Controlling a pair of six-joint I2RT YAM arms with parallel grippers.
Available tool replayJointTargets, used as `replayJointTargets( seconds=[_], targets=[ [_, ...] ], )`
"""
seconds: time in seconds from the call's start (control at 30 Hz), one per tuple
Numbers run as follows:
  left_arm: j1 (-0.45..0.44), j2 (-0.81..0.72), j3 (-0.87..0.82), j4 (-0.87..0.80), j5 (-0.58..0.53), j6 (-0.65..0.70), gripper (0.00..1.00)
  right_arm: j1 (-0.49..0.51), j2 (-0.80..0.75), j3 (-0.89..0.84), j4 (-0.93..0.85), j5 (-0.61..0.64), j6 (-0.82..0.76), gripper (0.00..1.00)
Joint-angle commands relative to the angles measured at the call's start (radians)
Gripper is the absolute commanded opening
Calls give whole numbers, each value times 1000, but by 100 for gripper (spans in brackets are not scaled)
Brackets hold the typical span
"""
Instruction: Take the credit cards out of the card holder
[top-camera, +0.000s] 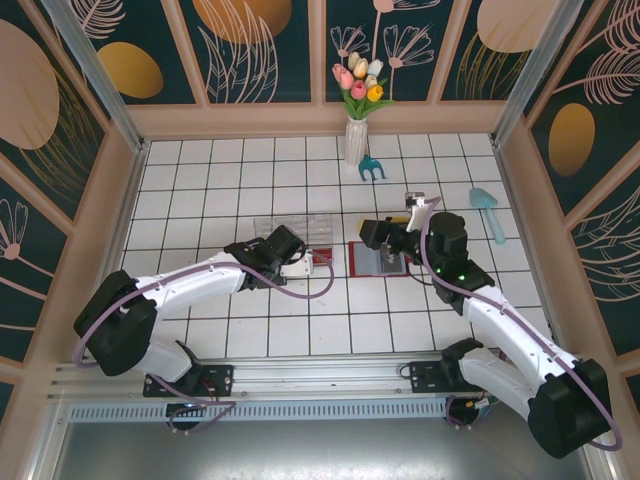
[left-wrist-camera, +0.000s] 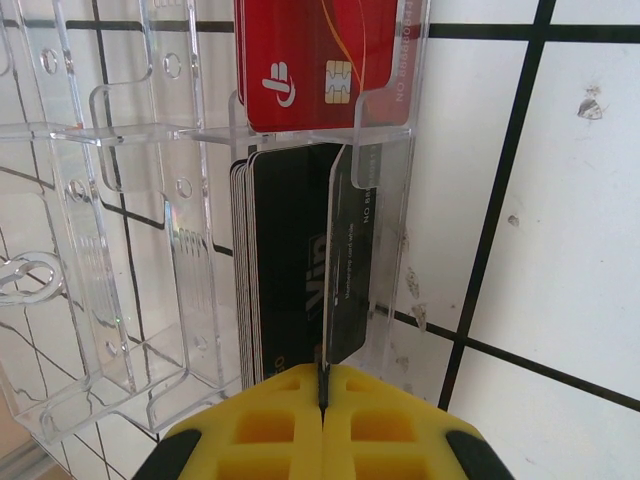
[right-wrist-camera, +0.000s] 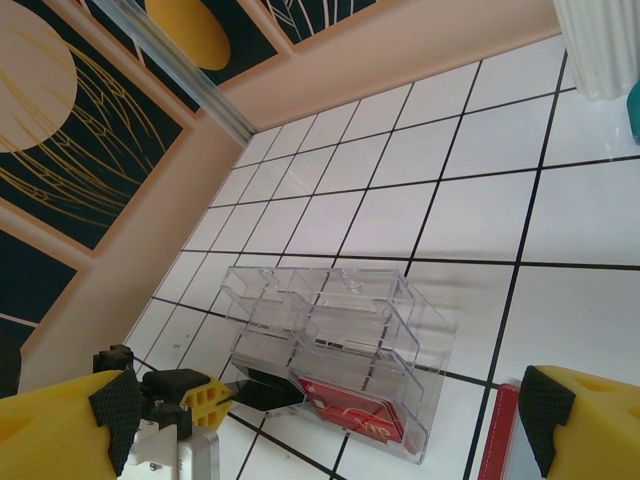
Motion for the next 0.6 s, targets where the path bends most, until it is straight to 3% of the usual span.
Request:
replayJointTargets(
  seconds=[0.0,0.57],
  targets=[
    [11,-7,7,-18,19,-10,0,-7,-11,-14,41,-16,6,99],
    [19,-1,-32,23,21,-4,0,-8,-9,-14,39,-19,8,99]
  ],
)
